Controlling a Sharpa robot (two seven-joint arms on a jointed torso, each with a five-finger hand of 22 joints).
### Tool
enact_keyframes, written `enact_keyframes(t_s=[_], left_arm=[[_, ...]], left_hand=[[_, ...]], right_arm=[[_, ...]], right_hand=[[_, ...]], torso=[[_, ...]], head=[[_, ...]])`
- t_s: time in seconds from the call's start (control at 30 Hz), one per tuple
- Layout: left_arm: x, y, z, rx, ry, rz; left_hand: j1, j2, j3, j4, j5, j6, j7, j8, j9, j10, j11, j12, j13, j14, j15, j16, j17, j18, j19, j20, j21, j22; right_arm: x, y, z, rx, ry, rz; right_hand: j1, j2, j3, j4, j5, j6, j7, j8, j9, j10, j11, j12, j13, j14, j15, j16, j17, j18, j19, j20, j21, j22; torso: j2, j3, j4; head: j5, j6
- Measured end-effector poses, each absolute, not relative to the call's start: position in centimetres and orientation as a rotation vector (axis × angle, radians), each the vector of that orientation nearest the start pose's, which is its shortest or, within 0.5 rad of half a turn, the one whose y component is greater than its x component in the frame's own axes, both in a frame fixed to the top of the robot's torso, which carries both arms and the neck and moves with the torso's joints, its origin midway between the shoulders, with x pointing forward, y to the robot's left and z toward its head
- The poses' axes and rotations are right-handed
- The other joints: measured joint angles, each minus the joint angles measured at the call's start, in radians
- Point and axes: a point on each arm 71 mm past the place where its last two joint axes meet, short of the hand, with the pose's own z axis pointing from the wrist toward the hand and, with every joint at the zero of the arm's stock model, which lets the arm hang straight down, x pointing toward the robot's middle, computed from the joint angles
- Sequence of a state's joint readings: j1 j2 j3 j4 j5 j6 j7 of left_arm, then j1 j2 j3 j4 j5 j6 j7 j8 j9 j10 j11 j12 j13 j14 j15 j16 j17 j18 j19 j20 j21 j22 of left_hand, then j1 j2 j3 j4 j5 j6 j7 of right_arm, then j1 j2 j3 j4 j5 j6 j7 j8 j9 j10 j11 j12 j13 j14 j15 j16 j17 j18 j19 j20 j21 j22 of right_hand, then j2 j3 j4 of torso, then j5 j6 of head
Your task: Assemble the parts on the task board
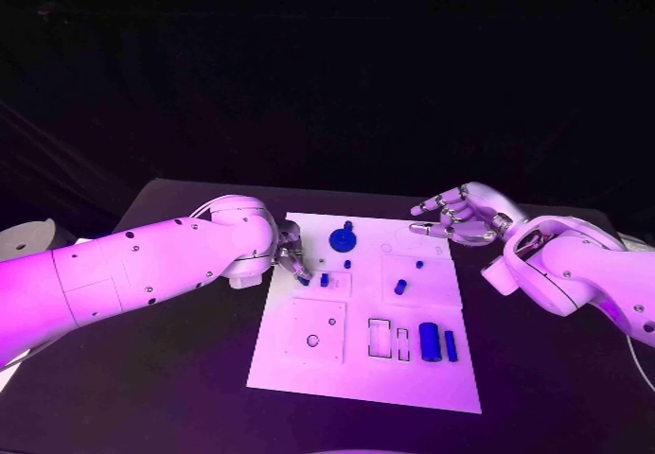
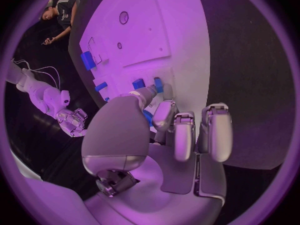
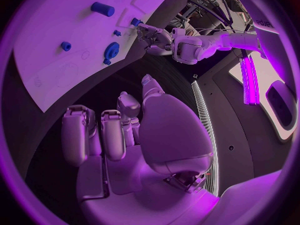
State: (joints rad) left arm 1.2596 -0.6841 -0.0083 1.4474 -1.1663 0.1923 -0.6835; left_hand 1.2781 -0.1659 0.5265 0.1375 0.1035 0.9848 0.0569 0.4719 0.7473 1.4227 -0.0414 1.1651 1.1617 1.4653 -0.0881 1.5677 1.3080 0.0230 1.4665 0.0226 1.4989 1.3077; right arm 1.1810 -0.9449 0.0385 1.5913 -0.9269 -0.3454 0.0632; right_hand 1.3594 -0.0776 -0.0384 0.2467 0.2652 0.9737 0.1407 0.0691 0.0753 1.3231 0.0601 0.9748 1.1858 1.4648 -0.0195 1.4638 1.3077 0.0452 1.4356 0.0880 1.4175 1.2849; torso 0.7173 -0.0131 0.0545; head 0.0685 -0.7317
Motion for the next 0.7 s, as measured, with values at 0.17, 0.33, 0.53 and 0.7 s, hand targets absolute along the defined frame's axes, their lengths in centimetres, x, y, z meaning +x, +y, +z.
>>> enact_keyframes(t_s=[0.17, 0.33, 0.53, 0.7], left_arm=[[50.4, 16.65, -19.45, -0.091, 2.292, -0.236], [50.46, 16.48, -19.66, -0.092, 2.295, -0.234], [50.53, 16.53, -19.75, -0.096, 2.295, -0.23], [50.55, 16.57, -19.91, -0.097, 2.297, -0.226]], left_hand=[[-0.031, 0.001, -0.027, 0.014, 0.004, 0.025, -0.018, 0.005, 0.013, 0.009, -0.008, 0.005, 0.005, 0.0, -0.007, 0.0, 0.0, 0.0, -0.002, -0.002, 0.009, 0.0], [-0.057, 0.001, -0.052, 0.027, 0.018, 0.044, -0.026, 0.001, 0.018, 0.01, -0.01, 0.011, 0.01, 0.0, -0.007, 0.0, 0.0, 0.0, 0.002, -0.005, 0.018, 0.0], [-0.07, -0.001, -0.067, 0.037, 0.023, 0.063, -0.041, -0.001, 0.03, 0.011, -0.011, 0.012, 0.015, 0.0, -0.007, 0.0, 0.0, 0.0, -0.002, -0.009, 0.02, 0.0], [-0.089, -0.003, -0.077, 0.048, 0.027, 0.081, -0.055, 0.0, 0.047, 0.014, -0.014, 0.016, 0.018, 0.002, -0.012, 0.0, 0.0, 0.0, -0.002, -0.009, 0.023, 0.0]], right_arm=[[47.89, -23.16, -15.65, 0.321, 1.63, 1.004], [47.88, -23.19, -15.64, 0.321, 1.629, 1.004], [47.87, -23.2, -15.63, 0.321, 1.629, 1.004], [47.87, -23.19, -15.63, 0.321, 1.629, 1.005]], right_hand=[[0.0, 0.0, 0.0, 0.0, 0.0, 0.0, 0.0, 0.0, 0.0, 0.0, 0.0, 0.0, 0.0, 0.0, 0.0, 0.0, 0.0, 0.0, 0.0, 0.0, 0.0, 0.0], [0.0, 0.0, 0.0, 0.0, 0.0, 0.0, 0.0, 0.0, 0.0, 0.0, 0.0, 0.0, 0.0, 0.0, 0.0, 0.0, 0.0, 0.0, 0.0, 0.0, 0.0, 0.0], [0.0, 0.0, 0.0, 0.0, 0.0, 0.0, 0.0, 0.0, 0.0, 0.0, 0.0, 0.0, 0.0, 0.0, 0.0, 0.0, 0.0, 0.0, 0.0, 0.0, 0.0, 0.0], [0.0, 0.0, 0.0, 0.0, 0.0, 0.0, 0.0, 0.0, 0.0, 0.0, 0.0, 0.0, 0.0, 0.0, 0.0, 0.0, 0.0, 0.0, 0.0, 0.0, 0.0, 0.0]], torso=[[0.0, 0.0002, -0.0002], [0.0, 0.0002, 0.0], [0.0, 0.0001, 0.0012], [0.0, 0.0, 0.0017]], head=[[-0.001, -0.001], [-0.003, -0.002], [-0.004, -0.003], [-0.005, -0.003]])
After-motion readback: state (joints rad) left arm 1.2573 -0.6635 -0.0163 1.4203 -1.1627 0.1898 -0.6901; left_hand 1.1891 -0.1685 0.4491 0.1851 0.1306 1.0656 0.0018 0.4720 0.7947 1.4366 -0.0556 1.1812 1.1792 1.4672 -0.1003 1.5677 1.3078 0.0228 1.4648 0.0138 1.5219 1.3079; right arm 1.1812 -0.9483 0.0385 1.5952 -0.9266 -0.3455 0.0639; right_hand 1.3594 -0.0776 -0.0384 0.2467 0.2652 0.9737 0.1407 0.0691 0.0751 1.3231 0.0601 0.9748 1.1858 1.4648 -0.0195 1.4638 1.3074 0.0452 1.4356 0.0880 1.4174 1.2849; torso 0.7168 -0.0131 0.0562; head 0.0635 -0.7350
